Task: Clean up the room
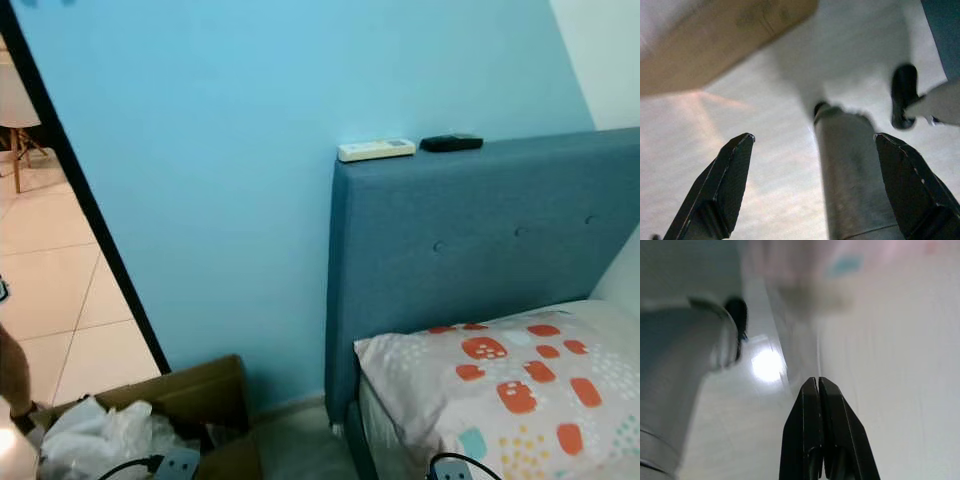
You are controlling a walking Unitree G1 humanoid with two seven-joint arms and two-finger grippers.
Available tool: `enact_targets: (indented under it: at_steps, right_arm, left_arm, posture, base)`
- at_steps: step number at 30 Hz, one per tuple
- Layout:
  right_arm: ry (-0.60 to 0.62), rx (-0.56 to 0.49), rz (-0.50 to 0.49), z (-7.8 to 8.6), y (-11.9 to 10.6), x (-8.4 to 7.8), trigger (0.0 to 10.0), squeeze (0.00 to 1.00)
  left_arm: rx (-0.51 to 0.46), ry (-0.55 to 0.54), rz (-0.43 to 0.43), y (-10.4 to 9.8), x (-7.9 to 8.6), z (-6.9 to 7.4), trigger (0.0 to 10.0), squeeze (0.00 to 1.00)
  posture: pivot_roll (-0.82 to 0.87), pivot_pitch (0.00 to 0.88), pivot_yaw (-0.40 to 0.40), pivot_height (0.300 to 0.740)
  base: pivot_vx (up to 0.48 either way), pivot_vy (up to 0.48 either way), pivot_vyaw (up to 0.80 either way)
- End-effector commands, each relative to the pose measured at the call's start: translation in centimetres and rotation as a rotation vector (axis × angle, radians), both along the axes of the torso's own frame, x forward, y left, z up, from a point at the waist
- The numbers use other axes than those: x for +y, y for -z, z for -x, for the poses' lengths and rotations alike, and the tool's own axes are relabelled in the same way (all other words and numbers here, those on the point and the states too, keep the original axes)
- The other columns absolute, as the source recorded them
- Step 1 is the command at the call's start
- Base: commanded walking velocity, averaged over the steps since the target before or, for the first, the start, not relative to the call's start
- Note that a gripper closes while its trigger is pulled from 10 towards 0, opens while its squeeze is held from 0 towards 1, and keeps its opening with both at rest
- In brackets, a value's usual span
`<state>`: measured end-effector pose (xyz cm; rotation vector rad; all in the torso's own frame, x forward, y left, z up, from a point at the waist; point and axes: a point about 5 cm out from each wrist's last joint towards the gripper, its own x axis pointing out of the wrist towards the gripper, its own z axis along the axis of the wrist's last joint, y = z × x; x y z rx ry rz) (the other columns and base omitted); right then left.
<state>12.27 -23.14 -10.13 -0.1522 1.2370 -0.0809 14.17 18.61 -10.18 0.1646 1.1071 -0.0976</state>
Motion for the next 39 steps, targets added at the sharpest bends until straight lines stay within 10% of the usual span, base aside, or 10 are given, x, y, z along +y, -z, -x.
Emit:
enact_targets:
  at_steps: [1,39]
  right_arm:
    - [-0.01,0.01,-0.001,0.1,0.1,0.3,10.0,0.0]
    - [0.095,-0.02,0.051,-0.9,-0.4,-0.8,10.0,0.0]
  left_arm:
    - [0.026,0.01,-0.011,0.2,0.2,0.5,10.0,0.0]
    - [0.024,0.029,-0.013,0.1,0.1,0.3,10.0,0.0]
  posture:
    - [0.09,0.0,-0.098,0.74]
    - [0.09,0.0,-0.101,0.74]
  base:
    - [-0.334,0.0,0.0]
    - [-0.336,0.0,-0.58]
